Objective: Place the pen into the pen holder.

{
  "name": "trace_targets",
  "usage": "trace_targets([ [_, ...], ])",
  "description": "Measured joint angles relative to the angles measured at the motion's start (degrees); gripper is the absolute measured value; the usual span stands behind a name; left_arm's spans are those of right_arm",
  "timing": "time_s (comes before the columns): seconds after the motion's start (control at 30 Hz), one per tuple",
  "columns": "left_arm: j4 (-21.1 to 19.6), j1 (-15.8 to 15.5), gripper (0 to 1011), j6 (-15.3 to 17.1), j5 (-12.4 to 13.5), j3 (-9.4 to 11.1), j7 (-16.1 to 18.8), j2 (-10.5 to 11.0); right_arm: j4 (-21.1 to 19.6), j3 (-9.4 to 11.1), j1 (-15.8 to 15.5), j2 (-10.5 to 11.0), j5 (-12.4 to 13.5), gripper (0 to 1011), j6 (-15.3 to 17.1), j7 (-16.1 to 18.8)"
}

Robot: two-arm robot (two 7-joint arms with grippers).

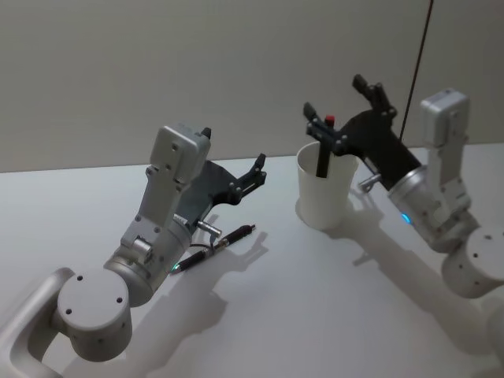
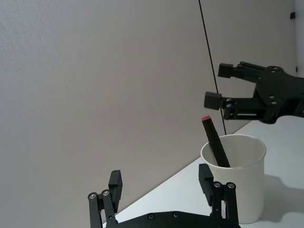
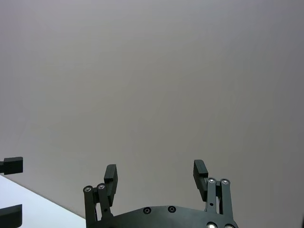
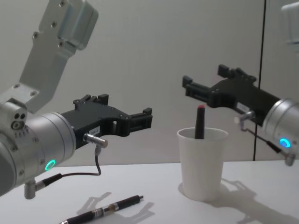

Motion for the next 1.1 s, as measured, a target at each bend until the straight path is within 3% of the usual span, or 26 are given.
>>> trace_targets([
  [0.33,0.0,0.0,1001,0.0,0.0,0.0,0.0,0.0,-8.73,1.32,-5.42,3.01,3.26,1001,4.47,-2.35],
  [0.63,0.0,0.0,1001,0.0,0.0,0.0,0.0,0.0,-9.67,1.44,-6.17,3.4,3.54,1002,5.23,-2.78],
  [1.1,0.0,0.0,1001,0.0,0.0,0.0,0.0,0.0,-17.53,2.42,-12.58,6.56,5.5,1001,11.81,-6.58],
])
